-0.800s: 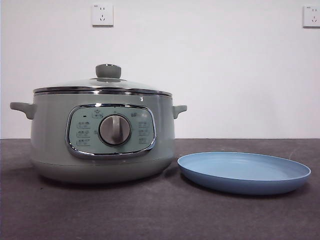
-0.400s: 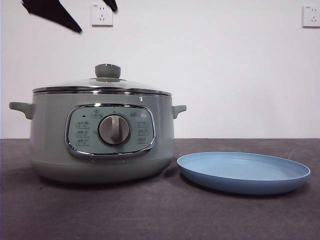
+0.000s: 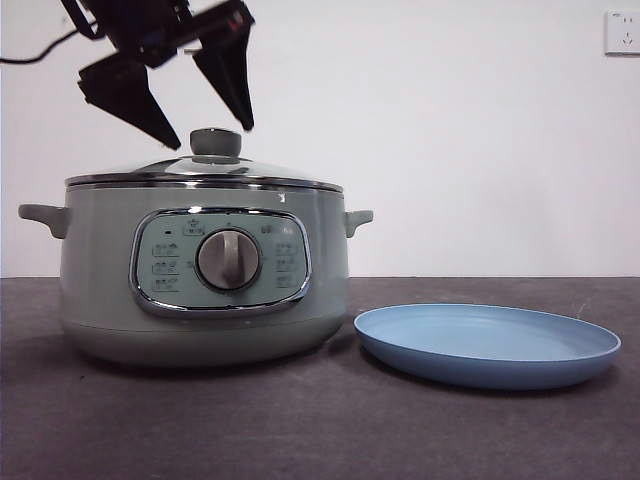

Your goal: Take the potato out from the steamer,put the potato on the plate,close the lid

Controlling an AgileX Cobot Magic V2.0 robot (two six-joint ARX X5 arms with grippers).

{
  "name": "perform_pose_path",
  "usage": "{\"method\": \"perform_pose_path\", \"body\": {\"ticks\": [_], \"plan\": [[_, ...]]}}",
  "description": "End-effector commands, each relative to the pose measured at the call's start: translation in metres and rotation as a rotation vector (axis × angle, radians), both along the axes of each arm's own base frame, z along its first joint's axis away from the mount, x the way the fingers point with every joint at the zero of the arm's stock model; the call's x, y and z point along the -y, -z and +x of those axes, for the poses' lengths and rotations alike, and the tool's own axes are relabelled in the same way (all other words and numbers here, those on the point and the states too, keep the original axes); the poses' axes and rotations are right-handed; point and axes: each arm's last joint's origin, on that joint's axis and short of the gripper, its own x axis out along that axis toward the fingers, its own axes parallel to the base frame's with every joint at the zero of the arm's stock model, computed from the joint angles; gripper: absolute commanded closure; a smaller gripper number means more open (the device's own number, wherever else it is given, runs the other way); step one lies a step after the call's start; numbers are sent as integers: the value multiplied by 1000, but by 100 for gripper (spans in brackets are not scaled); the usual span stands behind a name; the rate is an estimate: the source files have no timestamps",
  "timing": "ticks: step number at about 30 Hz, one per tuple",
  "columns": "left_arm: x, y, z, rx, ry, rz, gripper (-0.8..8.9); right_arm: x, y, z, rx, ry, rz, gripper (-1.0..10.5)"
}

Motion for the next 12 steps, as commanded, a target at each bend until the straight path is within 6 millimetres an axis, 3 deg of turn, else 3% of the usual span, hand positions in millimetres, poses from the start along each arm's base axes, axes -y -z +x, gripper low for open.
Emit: {"method": "perform_pose_path", "body": {"ticks": [1,3,4,9,12], "plan": [[4,7,5,-2,14,36,311,0,-1,-1,10,-3,-5,317],[5,10,6,-10,18,38,333,0,-1,-1,9,-3,-4,317],[5,11,7,-12,18,40,395,0,-1,-1,7,-2,-3,317],[5,11,7,-4,34,51,806,0,-1,-1,6,-2,-3,321],[5,11,7,0,39,56,822,0,-1,-1,2,-2,-3,321]]}}
